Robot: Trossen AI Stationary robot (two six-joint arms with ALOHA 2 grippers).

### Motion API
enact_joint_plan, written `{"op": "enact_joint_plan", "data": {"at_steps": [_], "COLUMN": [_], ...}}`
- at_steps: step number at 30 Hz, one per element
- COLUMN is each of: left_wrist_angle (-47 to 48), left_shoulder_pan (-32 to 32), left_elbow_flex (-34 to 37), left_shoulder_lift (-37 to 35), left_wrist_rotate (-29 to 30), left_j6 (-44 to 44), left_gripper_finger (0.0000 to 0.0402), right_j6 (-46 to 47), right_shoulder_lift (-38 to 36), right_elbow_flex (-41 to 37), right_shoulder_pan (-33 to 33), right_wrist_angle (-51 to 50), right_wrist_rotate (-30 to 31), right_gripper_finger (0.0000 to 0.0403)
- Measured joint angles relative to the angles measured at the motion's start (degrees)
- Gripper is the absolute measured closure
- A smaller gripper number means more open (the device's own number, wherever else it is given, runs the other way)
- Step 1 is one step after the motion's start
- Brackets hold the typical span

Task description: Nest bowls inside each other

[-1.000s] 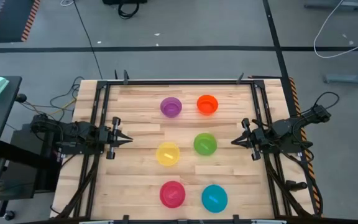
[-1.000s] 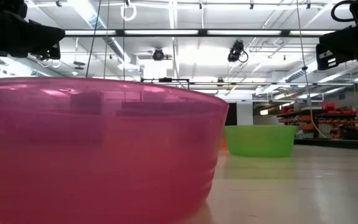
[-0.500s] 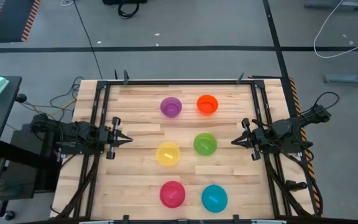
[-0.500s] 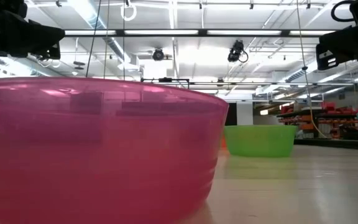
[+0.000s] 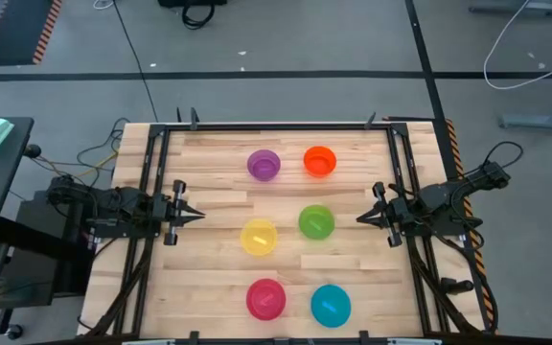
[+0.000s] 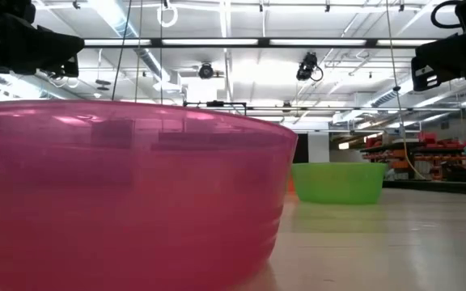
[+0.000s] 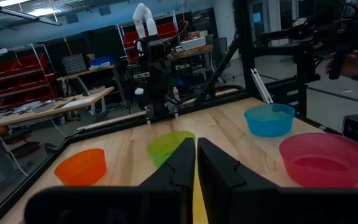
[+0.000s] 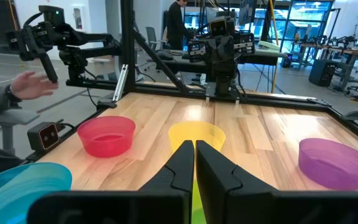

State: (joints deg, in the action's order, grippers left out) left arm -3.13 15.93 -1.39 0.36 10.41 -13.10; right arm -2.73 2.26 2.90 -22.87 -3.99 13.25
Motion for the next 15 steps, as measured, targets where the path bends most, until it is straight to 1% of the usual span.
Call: {"op": "enact_joint_plan", "data": {"at_steps": [4,10,13,15], "left_wrist_angle": [0.0,-0.1,-1.5,-4.7], "left_shoulder_pan": [0.0,0.0,0.0,0.0], "left_elbow_flex": [0.0,0.0,0.0,0.0], "left_shoulder_lift": [0.0,0.0,0.0,0.0], "left_wrist_rotate": [0.0,0.0,0.0,0.0], "left_j6": [0.0,0.0,-0.1,2.3], "left_gripper_finger": [0.0378,0.0369,0.0367,0.0369], "right_j6": [0.0,0.3,4.5,6.8], "right_shoulder_lift": [0.0,0.0,0.0,0.0], "right_elbow_flex": [0.0,0.0,0.0,0.0], "right_shoulder_pan": [0.0,0.0,0.0,0.0], "right_wrist_angle": [0.0,0.1,0.3,0.7], "right_wrist_rotate": [0.0,0.0,0.0,0.0], "right_gripper_finger": [0.0380,0.0380,0.0380,0.0380]}}
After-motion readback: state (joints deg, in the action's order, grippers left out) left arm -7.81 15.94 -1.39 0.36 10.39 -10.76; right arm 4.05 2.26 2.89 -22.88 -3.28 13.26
